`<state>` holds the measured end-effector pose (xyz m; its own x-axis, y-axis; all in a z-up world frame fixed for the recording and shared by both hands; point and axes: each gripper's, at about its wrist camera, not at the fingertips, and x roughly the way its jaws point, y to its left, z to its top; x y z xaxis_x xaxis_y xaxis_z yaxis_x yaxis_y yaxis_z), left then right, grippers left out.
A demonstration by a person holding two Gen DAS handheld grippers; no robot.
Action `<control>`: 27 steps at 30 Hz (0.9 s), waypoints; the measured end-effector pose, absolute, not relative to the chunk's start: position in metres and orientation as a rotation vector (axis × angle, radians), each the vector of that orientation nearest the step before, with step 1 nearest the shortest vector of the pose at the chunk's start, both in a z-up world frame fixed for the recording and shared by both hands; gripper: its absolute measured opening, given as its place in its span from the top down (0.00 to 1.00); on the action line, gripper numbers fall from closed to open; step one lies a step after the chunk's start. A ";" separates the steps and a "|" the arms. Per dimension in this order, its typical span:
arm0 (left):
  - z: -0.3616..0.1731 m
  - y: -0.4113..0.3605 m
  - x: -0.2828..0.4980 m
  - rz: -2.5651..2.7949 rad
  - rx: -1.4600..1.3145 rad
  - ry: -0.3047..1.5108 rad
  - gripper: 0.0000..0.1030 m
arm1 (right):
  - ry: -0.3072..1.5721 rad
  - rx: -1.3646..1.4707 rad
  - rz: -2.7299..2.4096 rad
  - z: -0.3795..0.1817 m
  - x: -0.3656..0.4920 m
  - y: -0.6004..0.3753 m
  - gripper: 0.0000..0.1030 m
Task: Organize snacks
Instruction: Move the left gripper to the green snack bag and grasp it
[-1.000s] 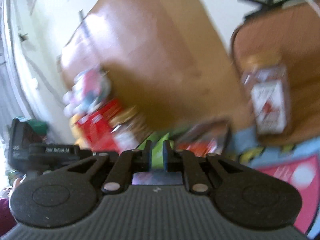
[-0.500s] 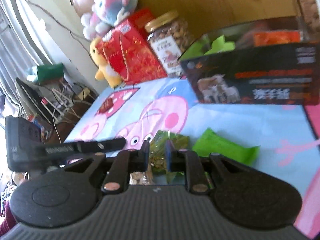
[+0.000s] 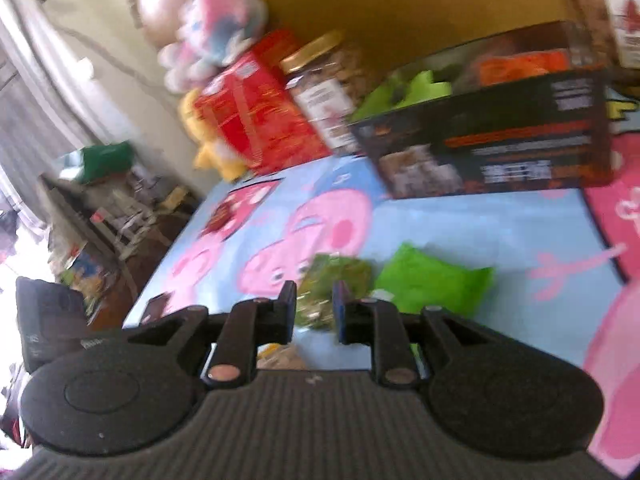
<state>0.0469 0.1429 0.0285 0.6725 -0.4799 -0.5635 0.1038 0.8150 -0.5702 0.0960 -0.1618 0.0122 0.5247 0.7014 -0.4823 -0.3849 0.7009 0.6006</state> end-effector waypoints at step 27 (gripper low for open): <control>0.017 0.006 0.128 -0.499 -0.365 0.927 0.55 | 0.718 0.337 0.533 -0.016 0.063 -0.212 0.92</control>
<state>0.1281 0.0058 0.0168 0.5012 -0.5542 -0.6646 0.2493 0.8279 -0.5024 0.0626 -0.2121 -0.0159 0.6298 0.5672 -0.5307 -0.3432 0.8161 0.4649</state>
